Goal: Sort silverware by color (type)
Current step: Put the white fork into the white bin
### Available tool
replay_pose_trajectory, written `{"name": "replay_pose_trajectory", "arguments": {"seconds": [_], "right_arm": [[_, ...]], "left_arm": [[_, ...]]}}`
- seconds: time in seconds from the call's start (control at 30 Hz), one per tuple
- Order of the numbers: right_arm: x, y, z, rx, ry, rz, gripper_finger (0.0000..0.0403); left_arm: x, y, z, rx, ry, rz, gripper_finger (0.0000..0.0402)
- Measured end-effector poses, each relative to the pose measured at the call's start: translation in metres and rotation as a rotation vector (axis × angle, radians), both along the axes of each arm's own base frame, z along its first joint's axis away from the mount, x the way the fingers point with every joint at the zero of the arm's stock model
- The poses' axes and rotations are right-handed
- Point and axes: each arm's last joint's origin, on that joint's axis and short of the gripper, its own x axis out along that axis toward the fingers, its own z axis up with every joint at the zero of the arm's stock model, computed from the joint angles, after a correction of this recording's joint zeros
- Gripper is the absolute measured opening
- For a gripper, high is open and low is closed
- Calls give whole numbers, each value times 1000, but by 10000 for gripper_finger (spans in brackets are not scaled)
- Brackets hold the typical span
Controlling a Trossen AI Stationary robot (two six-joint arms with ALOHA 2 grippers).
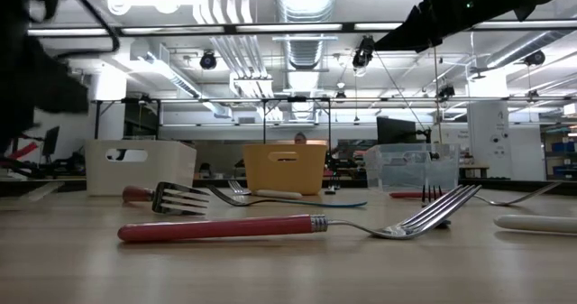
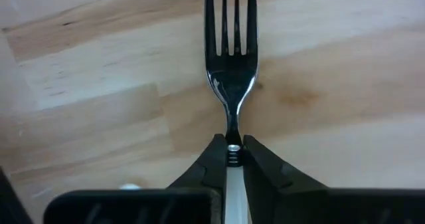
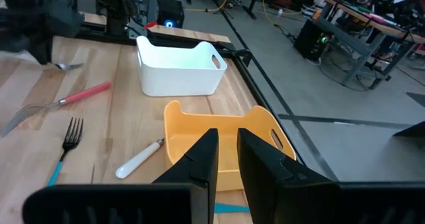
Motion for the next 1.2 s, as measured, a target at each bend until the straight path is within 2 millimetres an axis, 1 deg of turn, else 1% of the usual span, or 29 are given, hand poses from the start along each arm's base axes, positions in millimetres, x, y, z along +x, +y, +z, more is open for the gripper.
{"name": "replay_pose_trajectory", "arguments": {"seconds": [0.07,0.23,0.4,0.5,0.7,0.87,1.0,1.2], "right_arm": [[0,0,0,-4,1,1,47],[0,0,0,-7,2,1,47],[0,0,0,-6,2,1,47],[0,0,0,-7,2,1,47],[0,0,0,-13,4,3,47],[0,0,0,-14,5,3,47],[0,0,0,-14,5,3,47],[0,0,-1,-20,14,5,47]], "left_arm": [[-1,1,15,-31,-60,2,9],[-8,10,42,-88,-172,20,8],[-9,27,61,-128,-259,70,8],[-6,42,69,-129,-299,101,9],[0,78,81,-68,-390,66,9],[-1,112,90,8,-443,67,9],[-6,147,96,76,-461,86,9],[-23,203,98,111,-446,109,10]]}}
